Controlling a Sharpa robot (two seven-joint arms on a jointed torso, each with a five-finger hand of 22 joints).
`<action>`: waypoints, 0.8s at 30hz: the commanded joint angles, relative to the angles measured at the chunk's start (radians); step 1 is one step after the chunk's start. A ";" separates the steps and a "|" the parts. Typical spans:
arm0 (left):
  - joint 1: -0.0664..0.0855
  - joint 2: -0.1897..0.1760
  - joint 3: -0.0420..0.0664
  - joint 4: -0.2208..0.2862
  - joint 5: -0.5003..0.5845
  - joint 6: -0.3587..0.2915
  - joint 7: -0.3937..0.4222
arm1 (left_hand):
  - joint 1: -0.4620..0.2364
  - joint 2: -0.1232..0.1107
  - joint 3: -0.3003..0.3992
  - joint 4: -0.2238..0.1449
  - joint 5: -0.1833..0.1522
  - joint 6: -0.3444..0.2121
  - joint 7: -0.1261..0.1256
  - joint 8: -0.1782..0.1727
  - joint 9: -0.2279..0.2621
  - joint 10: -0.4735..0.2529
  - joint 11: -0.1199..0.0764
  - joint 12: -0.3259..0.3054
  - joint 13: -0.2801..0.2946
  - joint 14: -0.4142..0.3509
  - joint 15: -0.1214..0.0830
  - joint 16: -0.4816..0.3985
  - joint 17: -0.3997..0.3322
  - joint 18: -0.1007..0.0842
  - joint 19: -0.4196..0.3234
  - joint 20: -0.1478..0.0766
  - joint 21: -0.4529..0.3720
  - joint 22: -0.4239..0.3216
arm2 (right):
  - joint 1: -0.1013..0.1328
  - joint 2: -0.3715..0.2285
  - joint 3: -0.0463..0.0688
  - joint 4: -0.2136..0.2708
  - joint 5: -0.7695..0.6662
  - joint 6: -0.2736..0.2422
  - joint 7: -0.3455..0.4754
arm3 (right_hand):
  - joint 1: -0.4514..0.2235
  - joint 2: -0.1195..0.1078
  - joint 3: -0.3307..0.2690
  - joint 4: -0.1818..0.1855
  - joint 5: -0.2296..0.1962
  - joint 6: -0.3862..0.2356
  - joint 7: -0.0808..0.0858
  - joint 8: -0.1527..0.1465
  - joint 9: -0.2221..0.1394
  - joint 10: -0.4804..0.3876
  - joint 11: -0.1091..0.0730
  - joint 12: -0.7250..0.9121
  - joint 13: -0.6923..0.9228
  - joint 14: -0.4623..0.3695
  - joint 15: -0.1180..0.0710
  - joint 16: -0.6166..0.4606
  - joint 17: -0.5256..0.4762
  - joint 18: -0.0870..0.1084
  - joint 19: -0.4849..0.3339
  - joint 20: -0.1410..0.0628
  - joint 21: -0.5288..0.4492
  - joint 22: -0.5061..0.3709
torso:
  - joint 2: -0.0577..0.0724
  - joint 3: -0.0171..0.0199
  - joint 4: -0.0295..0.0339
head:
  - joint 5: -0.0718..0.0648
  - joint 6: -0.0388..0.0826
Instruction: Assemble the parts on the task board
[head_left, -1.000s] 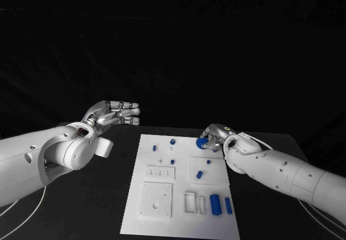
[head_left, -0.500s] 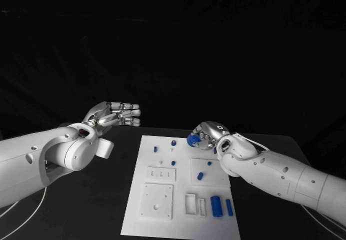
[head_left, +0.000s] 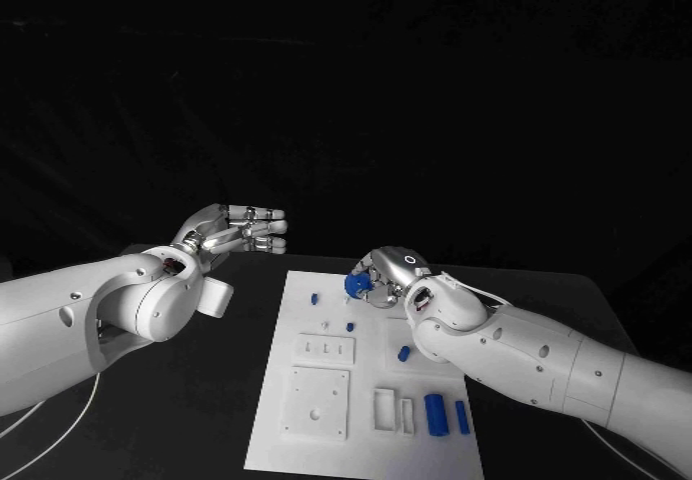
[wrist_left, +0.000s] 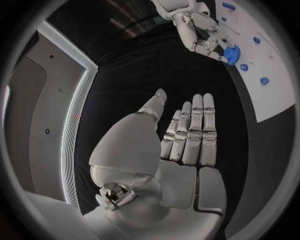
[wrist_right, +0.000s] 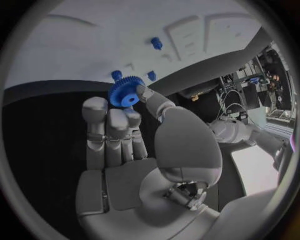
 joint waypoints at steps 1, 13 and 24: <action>0.001 0.004 0.001 0.004 -0.004 0.016 0.003 | 0.003 -0.005 0.001 -0.004 0.005 -0.005 0.002 -0.001 -0.001 -0.009 0.002 0.004 0.001 -0.008 0.000 -0.005 -0.001 -0.006 -0.009 0.000 0.003 -0.002 | 0.000 0.019 -0.005 -0.017 -0.043 -0.015 -0.012 | -0.004 -0.007 0.000 0.007 0.007 0.005 0.005 0.003 0.001 0.007 -0.001 0.001 0.001 0.001 -0.009 0.001 0.000 -0.006 0.027 -0.008 0.010 0.083 | 0.001 -0.0001 0.0011 | -0.001 0.002; 0.001 0.014 0.001 0.005 -0.005 0.019 0.000 | 0.003 -0.005 0.001 -0.004 0.005 -0.005 0.002 -0.001 -0.001 -0.009 0.002 0.004 0.001 -0.008 0.000 -0.005 -0.001 -0.006 -0.009 0.000 0.003 -0.002 | -0.001 0.081 -0.037 -0.093 -0.042 0.000 0.003 | -0.005 -0.008 -0.004 0.014 0.014 0.003 0.005 0.003 0.001 0.005 0.000 -0.001 0.001 0.000 -0.009 -0.002 -0.004 -0.005 0.027 -0.007 0.009 0.083 | 0.002 0.0022 -0.0016 | 0.006 -0.001; 0.001 0.020 0.001 0.005 -0.006 0.022 -0.001 | 0.004 -0.006 0.001 -0.005 0.005 -0.006 0.002 -0.001 -0.001 -0.010 0.003 0.004 0.001 -0.009 0.001 -0.006 -0.001 -0.006 -0.010 0.000 0.003 -0.002 | -0.001 0.112 -0.046 -0.128 -0.039 0.015 0.014 | -0.005 -0.008 -0.016 0.019 0.022 0.001 0.005 0.003 0.001 0.004 0.000 -0.003 0.001 0.001 -0.008 -0.003 -0.005 -0.005 0.027 -0.007 0.013 0.084 | 0.001 0.0025 -0.0028 | 0.010 -0.002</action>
